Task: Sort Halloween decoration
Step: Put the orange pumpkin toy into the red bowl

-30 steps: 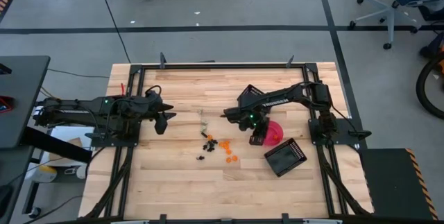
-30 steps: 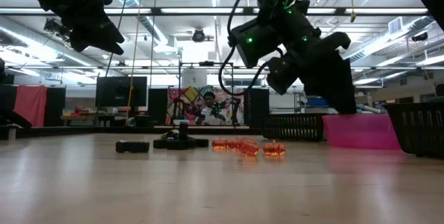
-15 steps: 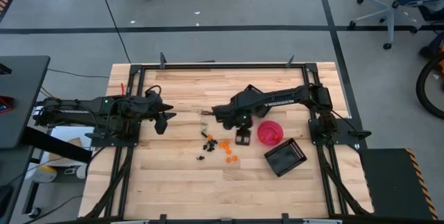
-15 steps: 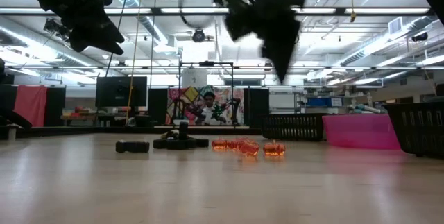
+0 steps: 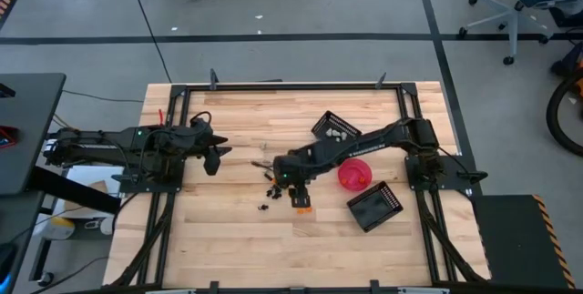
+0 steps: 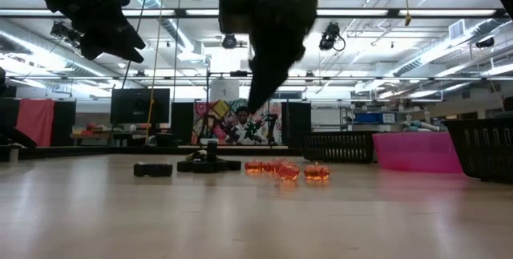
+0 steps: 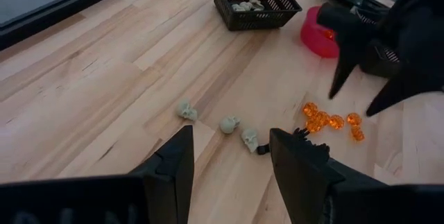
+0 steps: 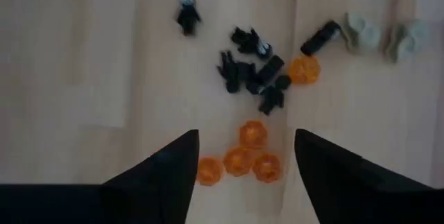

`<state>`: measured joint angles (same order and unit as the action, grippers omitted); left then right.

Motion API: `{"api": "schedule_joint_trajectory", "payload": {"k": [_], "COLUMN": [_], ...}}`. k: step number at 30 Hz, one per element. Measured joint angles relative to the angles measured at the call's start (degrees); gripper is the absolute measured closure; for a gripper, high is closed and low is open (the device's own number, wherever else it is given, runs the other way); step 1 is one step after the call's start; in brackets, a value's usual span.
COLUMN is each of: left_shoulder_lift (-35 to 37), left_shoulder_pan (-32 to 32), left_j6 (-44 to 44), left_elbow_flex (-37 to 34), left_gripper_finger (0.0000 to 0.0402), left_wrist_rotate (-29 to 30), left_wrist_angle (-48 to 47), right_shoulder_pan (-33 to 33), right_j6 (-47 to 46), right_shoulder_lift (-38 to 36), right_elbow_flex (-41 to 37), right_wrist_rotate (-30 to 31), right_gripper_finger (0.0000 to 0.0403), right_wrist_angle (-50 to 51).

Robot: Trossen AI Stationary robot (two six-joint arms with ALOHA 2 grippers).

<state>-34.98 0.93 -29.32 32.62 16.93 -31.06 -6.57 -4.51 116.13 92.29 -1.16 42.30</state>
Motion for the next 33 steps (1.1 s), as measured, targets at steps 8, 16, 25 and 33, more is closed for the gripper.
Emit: {"api": "schedule_joint_trajectory", "payload": {"k": [8, 16, 25, 33], "left_shoulder_lift": [-0.35, -2.93, -5.94, -7.85], "left_shoulder_pan": [-0.01, -0.17, -0.05, -0.07], "left_j6": [-0.04, -6.74, -14.75, -19.12], "left_elbow_flex": [0.0, 0.02, 0.02, 0.02], "left_gripper_finger": [0.0239, 0.0239, 0.0239, 0.0239], "left_wrist_rotate": [-0.01, -0.01, -0.04, -0.05], "left_wrist_angle": [1.45, 1.95, 3.38, 3.73], "right_shoulder_pan": [-0.77, -1.36, -1.55, -1.66], "right_j6": [-1.51, -1.9, 3.05, 1.62], "right_shoulder_lift": [0.0, 0.0, 0.0, -0.02], "right_elbow_flex": [-6.98, -12.36, -12.74, -18.05], "right_wrist_rotate": [4.67, 5.87, 6.42, 6.88], "right_gripper_finger": [0.0173, 0.0191, 0.0192, 0.0192], "right_wrist_angle": [-5.48, -11.66, -18.04, -28.05]}}
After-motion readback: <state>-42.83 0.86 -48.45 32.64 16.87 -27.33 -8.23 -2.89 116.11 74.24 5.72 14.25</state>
